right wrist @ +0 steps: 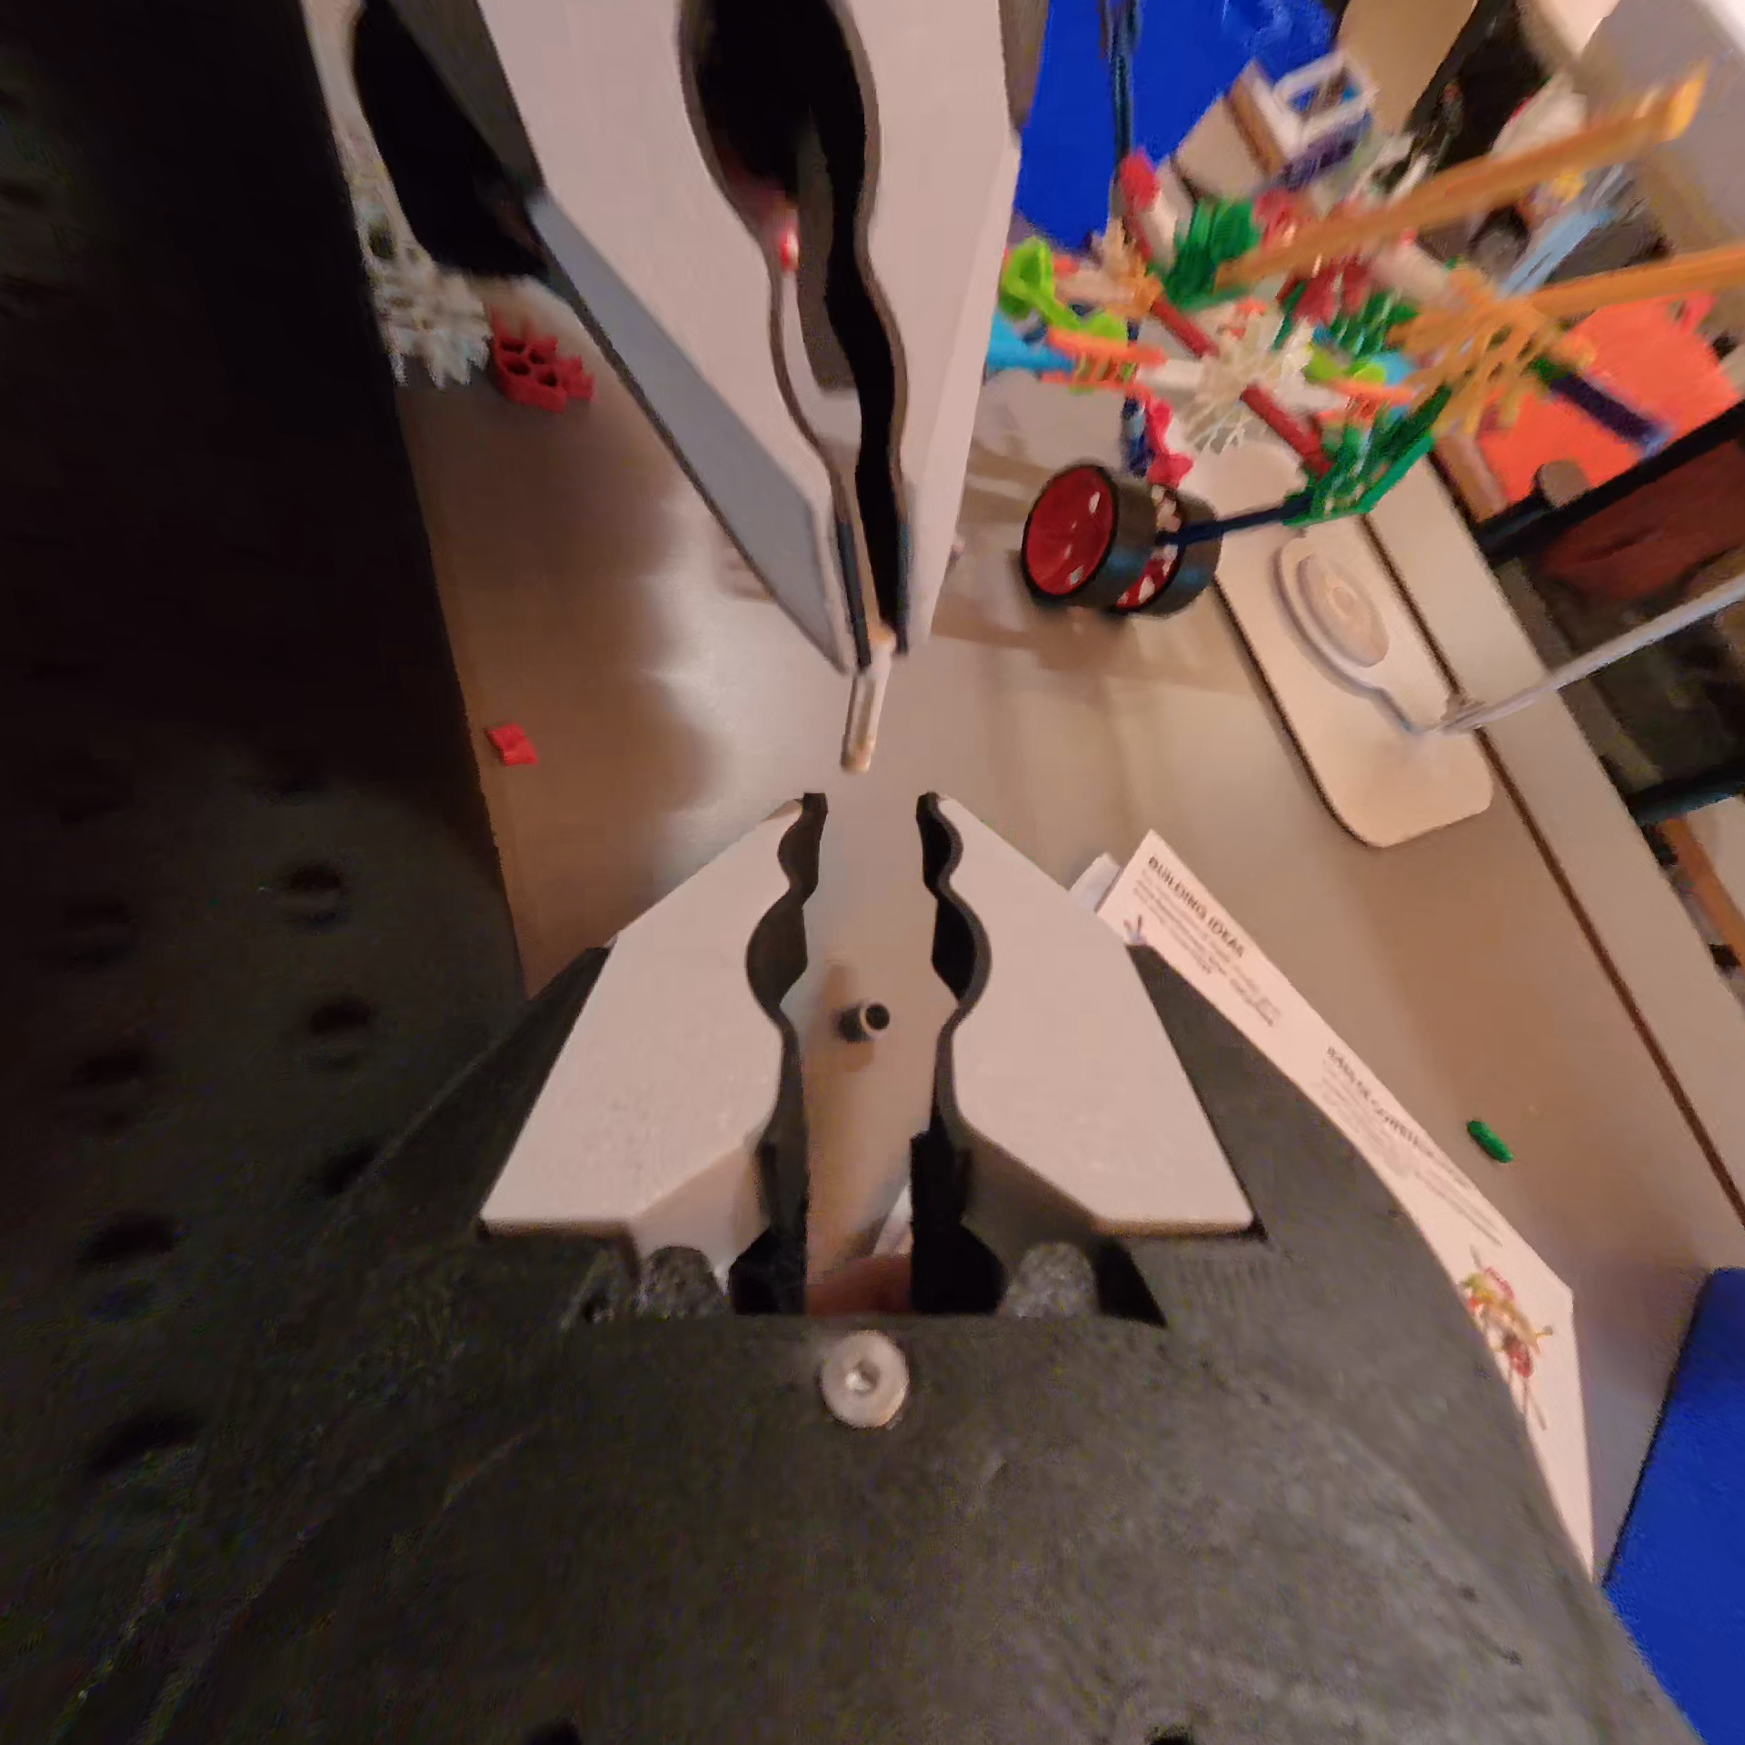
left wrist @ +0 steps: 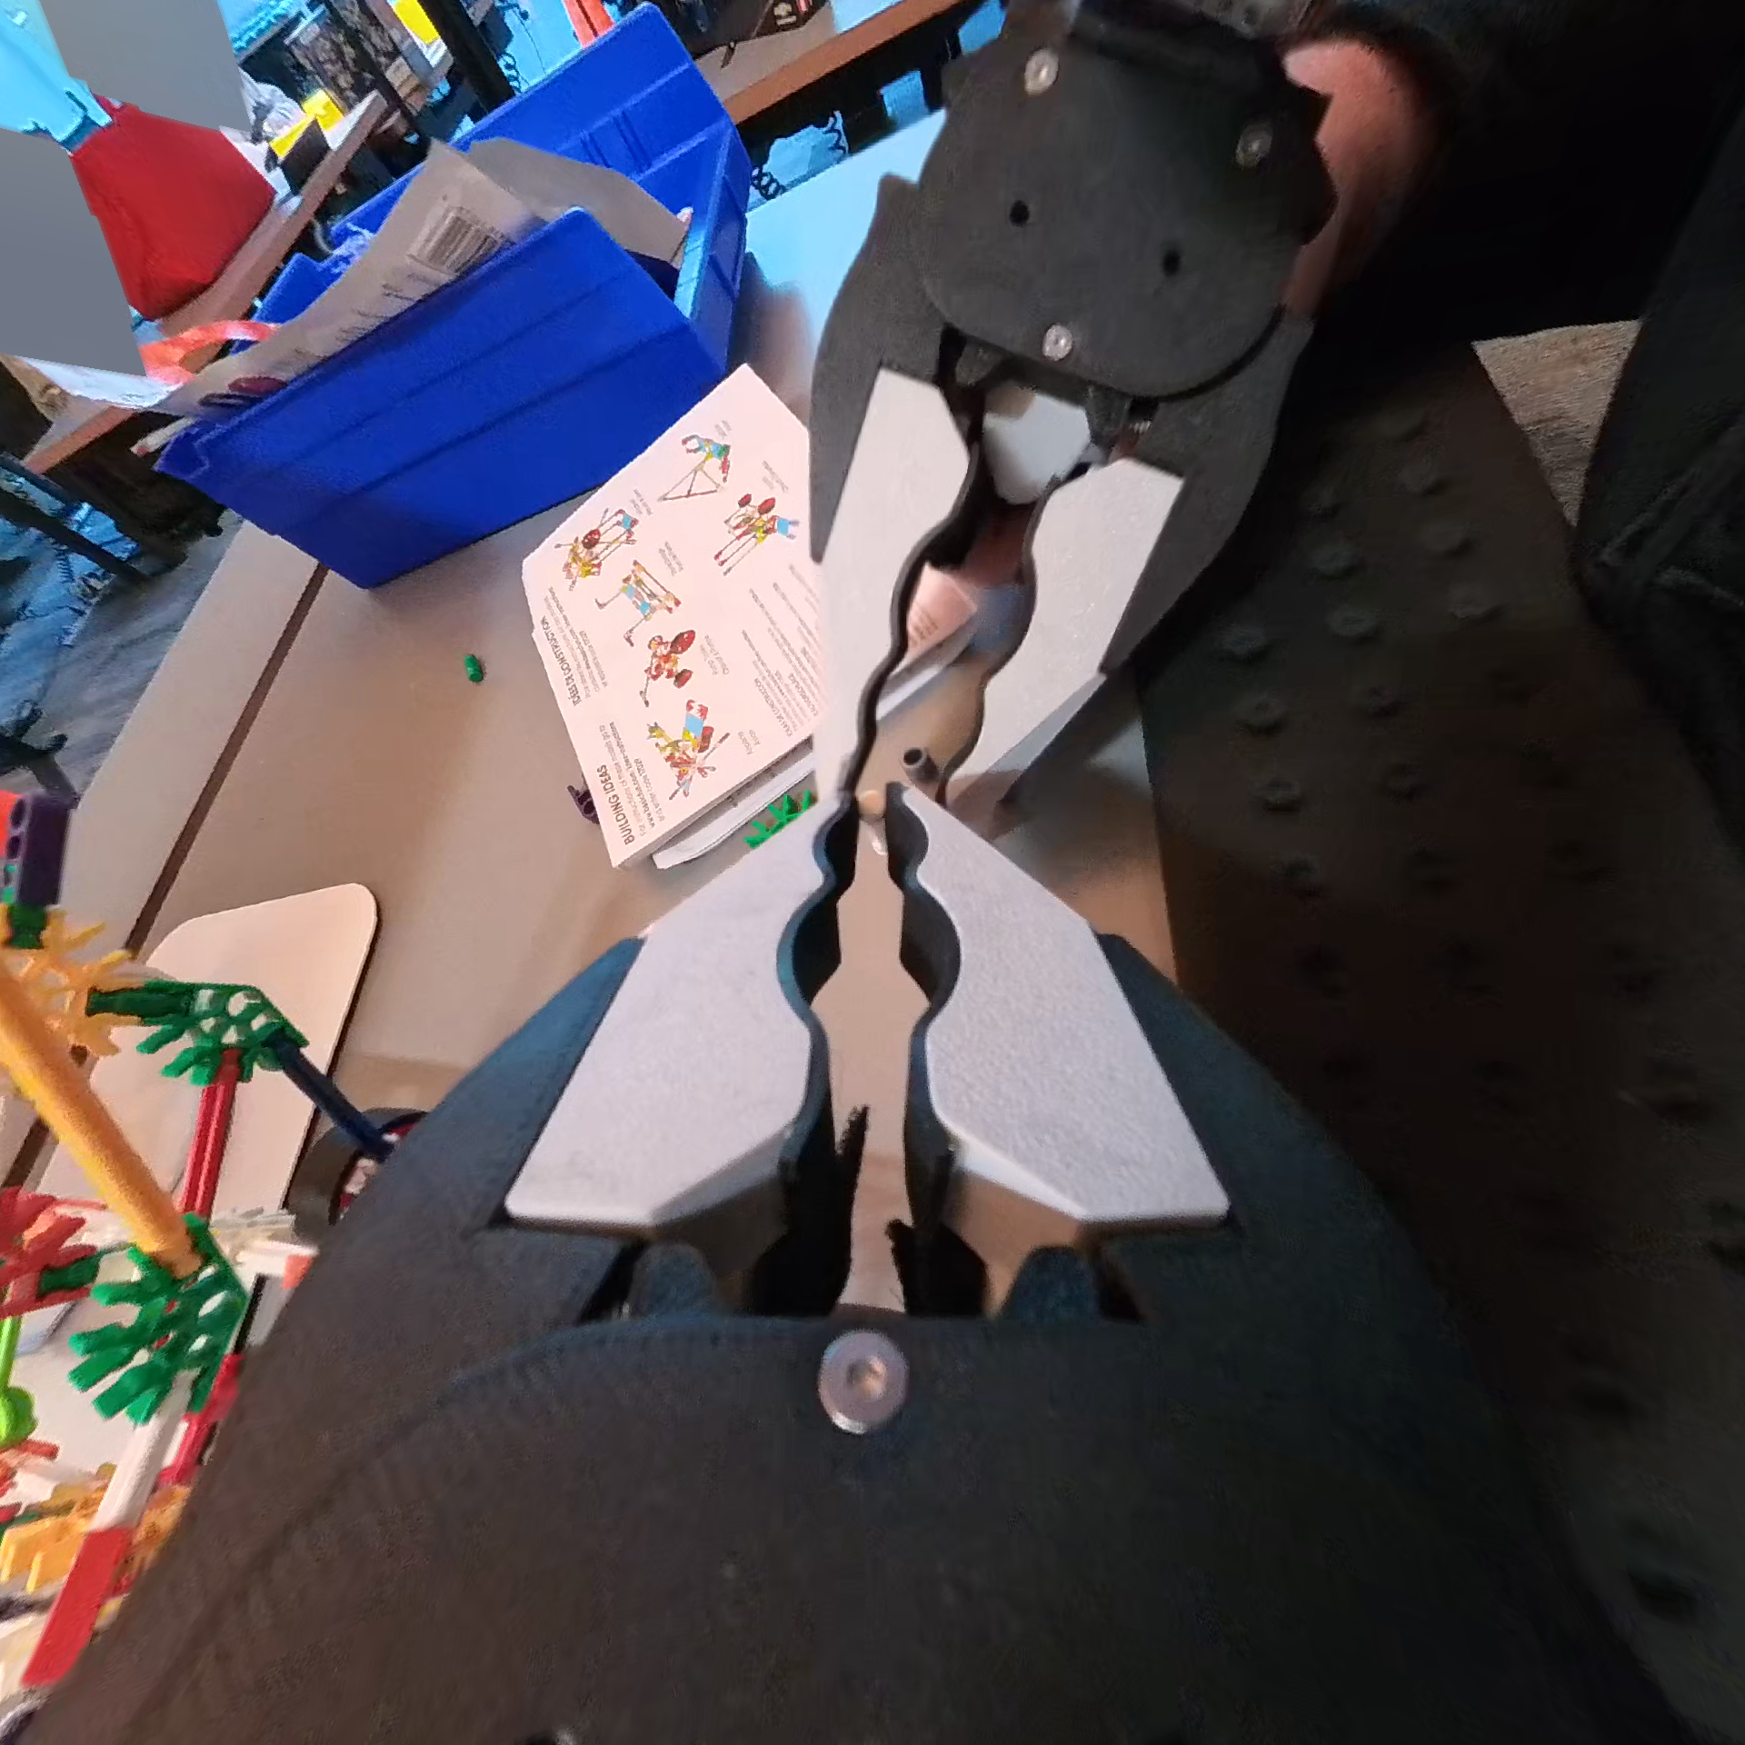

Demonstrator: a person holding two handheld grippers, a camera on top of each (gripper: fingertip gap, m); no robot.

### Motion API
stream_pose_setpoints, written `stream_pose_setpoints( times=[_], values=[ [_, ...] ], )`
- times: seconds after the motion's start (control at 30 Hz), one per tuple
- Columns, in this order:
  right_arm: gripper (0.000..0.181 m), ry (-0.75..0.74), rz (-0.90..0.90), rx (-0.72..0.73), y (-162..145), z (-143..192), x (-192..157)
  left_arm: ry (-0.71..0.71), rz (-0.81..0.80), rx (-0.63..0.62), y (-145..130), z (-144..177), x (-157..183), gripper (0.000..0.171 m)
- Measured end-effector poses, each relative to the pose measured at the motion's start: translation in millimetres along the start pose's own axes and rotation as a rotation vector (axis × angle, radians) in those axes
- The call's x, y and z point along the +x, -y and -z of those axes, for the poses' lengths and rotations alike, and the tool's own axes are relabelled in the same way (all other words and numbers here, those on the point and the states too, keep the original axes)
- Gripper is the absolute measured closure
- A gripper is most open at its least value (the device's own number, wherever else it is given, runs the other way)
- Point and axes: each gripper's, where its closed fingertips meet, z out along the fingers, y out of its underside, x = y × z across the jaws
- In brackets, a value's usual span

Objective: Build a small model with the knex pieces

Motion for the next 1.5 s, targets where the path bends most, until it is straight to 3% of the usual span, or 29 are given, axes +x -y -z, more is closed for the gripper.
stream_pose_setpoints(
  times=[0.3,0.57,0.8,1.0,1.5],
  values=[
    [0.163,-0.025,0.07,0.144,27.5,10.7,-3.5,-0.023,0.017,0.022,3.7,-7.5,8.6,0.168],
    [0.167,-0.021,0.082,0.141,26.9,12.5,-4.9,-0.041,0.021,0.042,5.4,-7.8,10.8,0.169],
    [0.16,-0.007,0.063,0.144,26.2,12.0,-6.5,-0.061,0.031,0.065,8.5,-5.1,12.0,0.168],
    [0.177,0.01,0.063,0.146,25.6,13.8,-8.2,-0.058,0.015,0.072,10.1,-3.9,12.9,0.168],
    [0.178,0.016,0.082,0.133,23.1,13.5,-9.8,-0.073,0.017,0.073,8.5,-5.2,14.8,0.168]
  ],
)
